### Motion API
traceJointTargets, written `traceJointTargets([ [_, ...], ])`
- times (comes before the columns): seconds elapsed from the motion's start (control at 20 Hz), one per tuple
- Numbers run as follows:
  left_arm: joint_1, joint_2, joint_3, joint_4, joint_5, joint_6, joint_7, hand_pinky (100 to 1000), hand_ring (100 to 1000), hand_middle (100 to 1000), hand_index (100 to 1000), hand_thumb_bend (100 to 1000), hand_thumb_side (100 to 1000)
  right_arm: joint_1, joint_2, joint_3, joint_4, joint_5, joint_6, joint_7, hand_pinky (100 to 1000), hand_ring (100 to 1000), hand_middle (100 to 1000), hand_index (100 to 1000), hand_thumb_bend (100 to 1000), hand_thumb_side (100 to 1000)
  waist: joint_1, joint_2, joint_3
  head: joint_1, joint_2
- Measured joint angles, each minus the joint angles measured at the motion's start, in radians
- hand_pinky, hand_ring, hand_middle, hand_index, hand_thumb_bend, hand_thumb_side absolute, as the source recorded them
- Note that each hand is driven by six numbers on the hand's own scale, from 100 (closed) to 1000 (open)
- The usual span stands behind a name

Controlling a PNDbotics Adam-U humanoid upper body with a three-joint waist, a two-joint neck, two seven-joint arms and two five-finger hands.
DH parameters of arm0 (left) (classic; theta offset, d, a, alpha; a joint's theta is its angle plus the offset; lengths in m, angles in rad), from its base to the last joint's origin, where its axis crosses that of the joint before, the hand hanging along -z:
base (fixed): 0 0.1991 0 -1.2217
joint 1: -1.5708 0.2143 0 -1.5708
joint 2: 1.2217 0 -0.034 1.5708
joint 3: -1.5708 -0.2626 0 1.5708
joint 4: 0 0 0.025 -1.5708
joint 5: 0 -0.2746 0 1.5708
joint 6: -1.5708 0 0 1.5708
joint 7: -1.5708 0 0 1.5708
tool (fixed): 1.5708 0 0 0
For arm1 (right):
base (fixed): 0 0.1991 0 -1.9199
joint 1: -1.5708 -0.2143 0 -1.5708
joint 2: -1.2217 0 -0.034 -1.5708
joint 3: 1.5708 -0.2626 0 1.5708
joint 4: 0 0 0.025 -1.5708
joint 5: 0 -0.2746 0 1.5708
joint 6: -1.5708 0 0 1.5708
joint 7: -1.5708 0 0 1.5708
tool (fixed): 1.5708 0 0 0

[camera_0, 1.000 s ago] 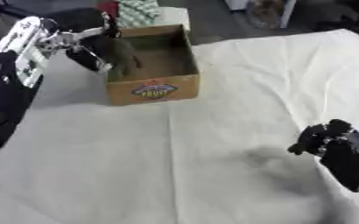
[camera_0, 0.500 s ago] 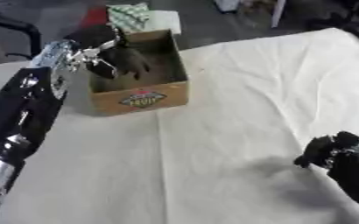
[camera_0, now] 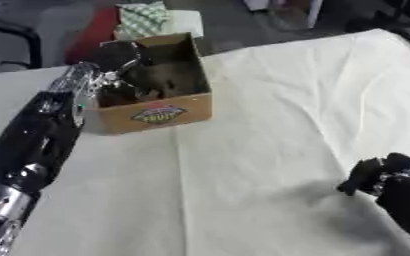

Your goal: Pick up objects on the table and place them in the box.

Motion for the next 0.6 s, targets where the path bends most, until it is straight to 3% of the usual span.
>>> traceJointTargets([
  [0.1,0.002,-0.004,0.0,0.013,-0.02,-0.009,-0.019,732,692,689,758,377,305,0.0,0.0,0.0,0.0,0.0,0.0,0.0,649,518,536,636,100,898,0.0,0.0,0.0,0.0,0.0],
  [0.15,0.002,-0.004,0.0,0.017,-0.028,-0.013,-0.032,737,703,702,770,447,405,0.0,0.0,0.0,0.0,0.0,-0.001,0.001,649,517,536,636,100,900,0.0,0.0,0.0,0.0,0.0],
  [0.25,0.002,-0.004,0.0,0.019,-0.041,-0.019,-0.056,745,720,716,777,513,496,0.0,0.0,0.0,0.0,0.0,-0.001,0.001,650,518,536,636,100,901,0.0,0.0,0.001,-0.001,0.0],
  [0.6,0.002,-0.003,0.001,-0.019,-0.029,-0.01,-0.094,789,810,811,809,635,702,0.001,0.0,0.0,0.0,0.0,-0.001,0.0,650,518,536,636,100,894,-0.003,-0.001,0.012,-0.007,0.0],
])
